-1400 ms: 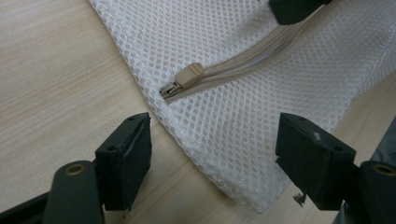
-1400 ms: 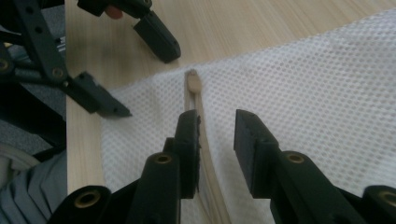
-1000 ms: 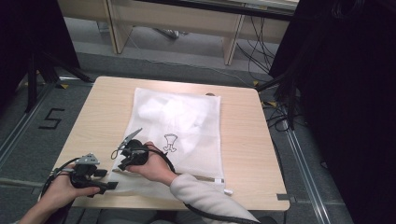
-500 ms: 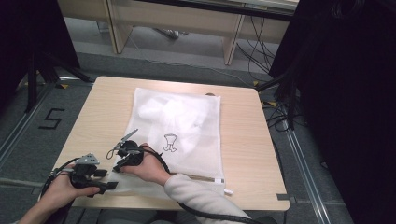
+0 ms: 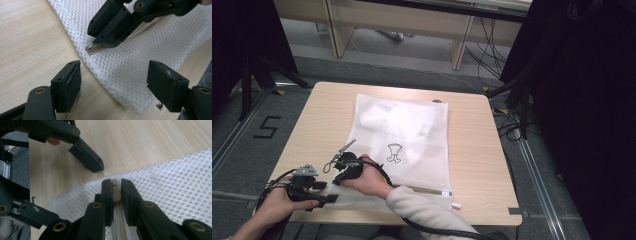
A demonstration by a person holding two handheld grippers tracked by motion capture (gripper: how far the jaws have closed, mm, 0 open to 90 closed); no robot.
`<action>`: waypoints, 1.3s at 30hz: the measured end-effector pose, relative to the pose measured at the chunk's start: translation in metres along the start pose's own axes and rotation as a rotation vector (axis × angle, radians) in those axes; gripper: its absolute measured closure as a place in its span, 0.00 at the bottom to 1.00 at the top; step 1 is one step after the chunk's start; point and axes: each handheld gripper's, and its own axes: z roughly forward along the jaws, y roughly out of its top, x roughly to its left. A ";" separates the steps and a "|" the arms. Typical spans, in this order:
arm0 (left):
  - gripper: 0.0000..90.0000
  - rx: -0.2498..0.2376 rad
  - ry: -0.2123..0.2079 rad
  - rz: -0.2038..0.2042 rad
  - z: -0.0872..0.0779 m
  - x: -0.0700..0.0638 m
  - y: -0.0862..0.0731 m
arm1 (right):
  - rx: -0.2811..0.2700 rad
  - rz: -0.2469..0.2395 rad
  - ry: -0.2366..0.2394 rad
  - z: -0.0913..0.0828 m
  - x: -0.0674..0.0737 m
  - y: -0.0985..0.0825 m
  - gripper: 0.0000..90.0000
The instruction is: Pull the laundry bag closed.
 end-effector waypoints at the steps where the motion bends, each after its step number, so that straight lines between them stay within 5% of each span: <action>1: 0.30 -0.010 -0.008 -0.009 0.001 0.000 0.000 | 0.008 0.010 0.000 -0.002 0.002 0.000 0.91; 4: 0.37 -0.009 -0.012 -0.011 0.000 0.002 0.000 | -0.014 -0.054 -0.023 -0.012 0.006 0.003 0.91; 10: 0.51 -0.038 -0.036 -0.080 0.003 0.004 0.002 | -0.036 -0.106 -0.045 -0.024 0.010 0.005 0.91; 15: 0.65 -0.045 -0.070 -0.108 0.005 0.005 0.005 | -0.042 -0.109 -0.047 -0.027 0.011 0.005 0.91; 20: 0.81 -0.042 -0.069 -0.093 0.005 0.003 0.006 | -0.046 -0.108 -0.048 -0.028 0.012 0.004 0.91; 24: 0.91 -0.064 -0.082 -0.134 0.002 0.005 0.007 | -0.043 -0.108 -0.053 -0.030 0.012 0.003 0.91; 39: 0.96 -0.080 -0.091 -0.178 -0.001 0.003 0.008 | -0.007 -0.118 -0.057 -0.029 0.013 -0.005 0.91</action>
